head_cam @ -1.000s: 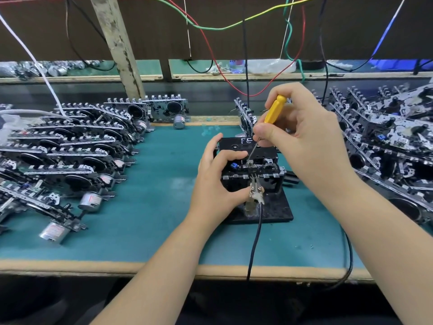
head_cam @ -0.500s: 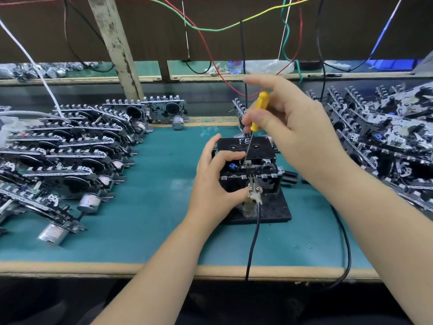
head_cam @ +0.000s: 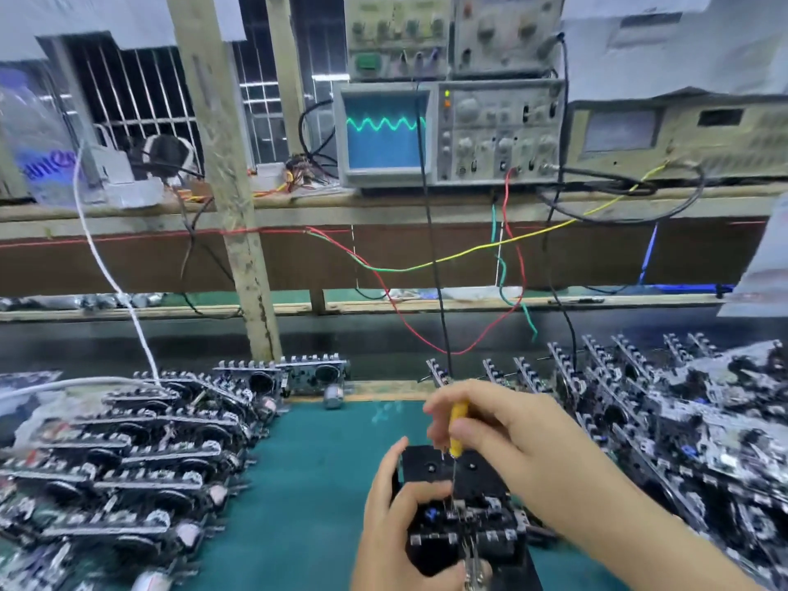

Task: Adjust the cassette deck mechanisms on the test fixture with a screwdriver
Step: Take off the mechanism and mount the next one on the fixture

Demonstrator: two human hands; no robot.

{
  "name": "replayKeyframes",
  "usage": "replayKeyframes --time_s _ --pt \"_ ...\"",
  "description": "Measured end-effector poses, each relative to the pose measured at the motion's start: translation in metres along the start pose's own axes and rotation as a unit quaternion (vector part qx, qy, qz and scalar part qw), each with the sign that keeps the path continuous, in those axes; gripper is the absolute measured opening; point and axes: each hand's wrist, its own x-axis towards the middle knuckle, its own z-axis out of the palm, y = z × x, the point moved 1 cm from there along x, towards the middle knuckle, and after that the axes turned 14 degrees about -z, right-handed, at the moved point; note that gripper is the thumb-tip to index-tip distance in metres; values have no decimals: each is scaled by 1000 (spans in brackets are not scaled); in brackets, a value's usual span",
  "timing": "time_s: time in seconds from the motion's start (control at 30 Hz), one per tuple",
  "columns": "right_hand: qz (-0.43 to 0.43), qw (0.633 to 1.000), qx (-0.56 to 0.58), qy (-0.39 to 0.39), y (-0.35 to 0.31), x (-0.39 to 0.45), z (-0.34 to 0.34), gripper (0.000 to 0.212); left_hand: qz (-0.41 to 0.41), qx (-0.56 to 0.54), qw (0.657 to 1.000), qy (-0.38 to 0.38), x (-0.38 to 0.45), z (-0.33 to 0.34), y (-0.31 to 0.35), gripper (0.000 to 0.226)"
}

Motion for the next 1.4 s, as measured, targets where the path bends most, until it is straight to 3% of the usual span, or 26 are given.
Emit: replayKeyframes --time_s 0.13,0.3,0.43,0.57,0.63,0.73,0.83,1.03,1.4 --pt "-13 998 -54 42 -6 1 9 14 -24 19 999 -9 1 1 -2 60" --pt "-21 988 -64 142 2 -2 24 19 -29 24 999 -4 2 3 -10 61" --pt "1 985 -32 172 6 -4 30 18 -25 26 999 -4 4 3 -13 63" --pt "17 966 91 241 1 -13 15 24 -13 37 999 0 4 3 -12 69" --pt "47 977 50 204 5 -28 2 35 2 40 999 2 4 3 -13 66" --pt "133 984 -115 10 23 -62 2 29 19 45 999 -1 6 3 -15 63" --pt "181 977 -79 -77 35 -88 15 38 36 45 998 -10 12 2 -17 60" --pt "94 994 -49 -15 41 -100 27 40 33 32 999 -30 16 3 -17 60" --pt "65 994 -37 81 50 -108 41 32 38 43 998 -37 14 1 -18 64"
